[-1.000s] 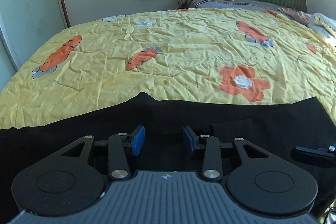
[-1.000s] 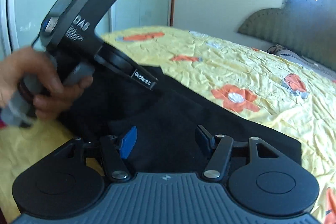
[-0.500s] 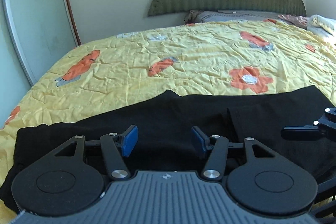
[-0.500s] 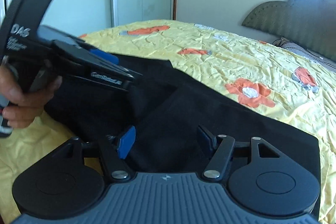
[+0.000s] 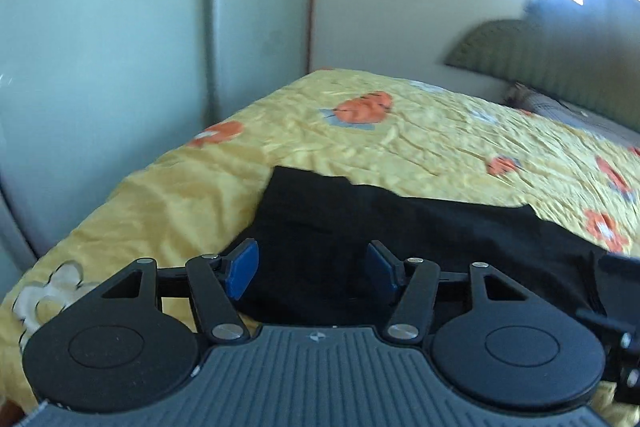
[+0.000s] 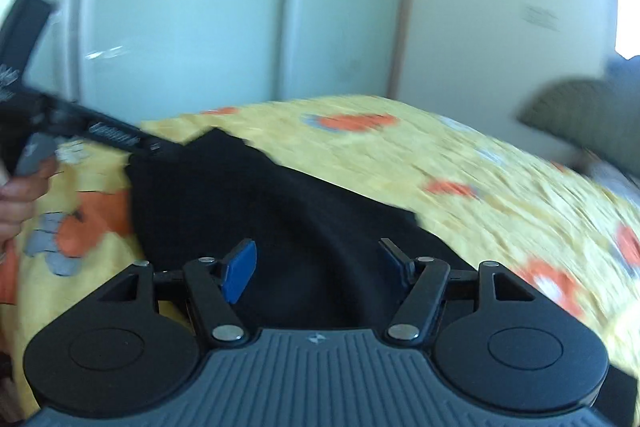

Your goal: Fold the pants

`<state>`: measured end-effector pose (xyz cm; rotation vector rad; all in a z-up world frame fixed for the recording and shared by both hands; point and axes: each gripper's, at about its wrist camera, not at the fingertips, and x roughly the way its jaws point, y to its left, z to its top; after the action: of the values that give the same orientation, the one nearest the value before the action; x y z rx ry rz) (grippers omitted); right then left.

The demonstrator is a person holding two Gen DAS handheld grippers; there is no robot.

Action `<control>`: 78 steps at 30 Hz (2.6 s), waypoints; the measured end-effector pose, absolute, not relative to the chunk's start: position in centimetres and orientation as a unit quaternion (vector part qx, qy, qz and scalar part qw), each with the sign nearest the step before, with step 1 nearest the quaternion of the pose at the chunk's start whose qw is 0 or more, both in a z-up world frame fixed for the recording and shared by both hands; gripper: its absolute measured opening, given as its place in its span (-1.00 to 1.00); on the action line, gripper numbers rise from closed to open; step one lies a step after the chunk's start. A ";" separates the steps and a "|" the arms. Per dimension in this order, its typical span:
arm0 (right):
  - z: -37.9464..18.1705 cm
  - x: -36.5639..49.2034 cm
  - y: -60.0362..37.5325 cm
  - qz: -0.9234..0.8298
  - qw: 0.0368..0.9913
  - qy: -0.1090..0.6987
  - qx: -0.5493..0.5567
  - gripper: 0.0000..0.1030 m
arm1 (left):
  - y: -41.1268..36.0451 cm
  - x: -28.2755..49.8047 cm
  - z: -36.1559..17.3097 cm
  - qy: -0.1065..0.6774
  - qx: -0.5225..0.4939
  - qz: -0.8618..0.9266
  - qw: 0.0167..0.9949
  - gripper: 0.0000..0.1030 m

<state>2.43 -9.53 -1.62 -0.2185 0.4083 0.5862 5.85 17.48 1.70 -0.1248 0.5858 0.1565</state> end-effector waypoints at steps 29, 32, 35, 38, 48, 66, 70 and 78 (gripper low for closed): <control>-3.6 4.1 10.0 0.410 0.846 0.138 -0.312 -0.80 | 28.9 7.1 -4.2 0.322 -0.463 0.036 0.825 -0.33; -2.9 3.0 9.4 0.401 0.848 0.137 -0.318 -0.78 | 29.1 7.1 -4.4 0.320 -0.472 0.026 0.821 -0.18; -3.9 2.7 9.6 0.384 0.845 0.142 -0.342 -0.78 | 28.9 7.2 -4.1 0.311 -0.479 0.016 0.821 0.11; -4.7 2.6 10.1 0.370 0.843 0.143 -0.364 -0.74 | 28.2 7.5 -3.4 0.309 -0.465 0.012 0.830 0.19; -3.9 3.0 11.5 0.353 0.846 0.127 -0.379 -0.34 | 28.9 7.6 -4.0 0.300 -0.503 -0.014 0.810 0.37; 0.2 5.9 6.9 0.419 0.870 0.174 -0.193 -0.71 | 27.7 10.3 -4.6 0.310 -0.508 -0.053 0.802 0.38; 2.0 6.8 3.7 0.426 0.873 0.197 -0.132 -0.71 | 27.6 11.5 -4.8 0.309 -0.492 -0.041 0.813 0.24; -1.0 10.9 2.2 0.351 0.885 0.277 -0.128 -0.69 | 25.5 12.2 -3.3 0.317 -0.373 0.002 0.872 -0.51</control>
<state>10.87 2.19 -0.96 -0.2670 0.5754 0.7296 12.19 25.46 -3.28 -0.7804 0.6623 0.0036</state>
